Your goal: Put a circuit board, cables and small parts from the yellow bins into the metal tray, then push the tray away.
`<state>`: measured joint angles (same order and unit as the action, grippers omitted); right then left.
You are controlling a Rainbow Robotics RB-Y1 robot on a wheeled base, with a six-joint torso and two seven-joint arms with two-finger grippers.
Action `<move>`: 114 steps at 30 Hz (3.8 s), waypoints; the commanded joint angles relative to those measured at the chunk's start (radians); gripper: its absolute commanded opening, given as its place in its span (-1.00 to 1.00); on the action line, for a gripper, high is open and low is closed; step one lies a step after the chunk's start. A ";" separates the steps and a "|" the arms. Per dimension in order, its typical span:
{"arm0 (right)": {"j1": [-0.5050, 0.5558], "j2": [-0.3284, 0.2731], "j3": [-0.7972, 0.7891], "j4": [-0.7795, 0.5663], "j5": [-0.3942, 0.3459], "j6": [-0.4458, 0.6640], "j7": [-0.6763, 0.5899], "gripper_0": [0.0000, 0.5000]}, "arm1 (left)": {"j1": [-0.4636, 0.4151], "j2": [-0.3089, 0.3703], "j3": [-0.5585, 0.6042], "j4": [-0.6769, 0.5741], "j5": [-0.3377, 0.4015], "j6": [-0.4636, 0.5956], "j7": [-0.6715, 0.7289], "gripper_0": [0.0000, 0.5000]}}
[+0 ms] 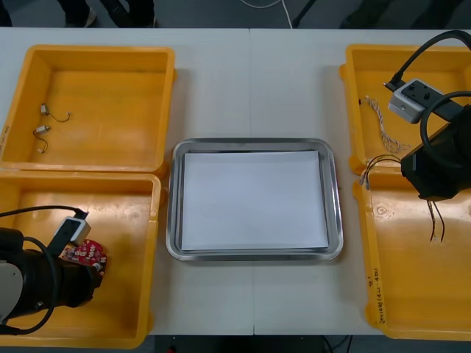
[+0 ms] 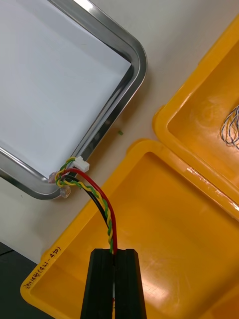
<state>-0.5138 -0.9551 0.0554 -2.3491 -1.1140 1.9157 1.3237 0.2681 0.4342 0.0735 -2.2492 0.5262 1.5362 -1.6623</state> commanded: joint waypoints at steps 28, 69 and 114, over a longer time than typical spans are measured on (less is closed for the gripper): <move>-0.032 0.007 0.012 -0.025 0.000 0.004 -0.012 -1.00 | 0.025 -0.015 -0.047 0.034 -0.040 -0.051 -0.086 -0.63; -0.032 0.010 0.012 -0.025 0.000 0.004 -0.004 -1.00 | 0.010 -0.012 0.164 -0.329 0.018 0.177 0.024 -1.00; -0.032 0.010 0.012 -0.027 -0.004 0.004 -0.009 -1.00 | -0.747 0.072 -0.452 -0.182 -0.052 0.384 0.796 -1.00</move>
<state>-0.5146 -0.9525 0.0555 -2.3516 -1.1148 1.9158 1.3237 -0.3975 0.4697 -0.3309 -2.4661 0.4652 1.9144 -0.8783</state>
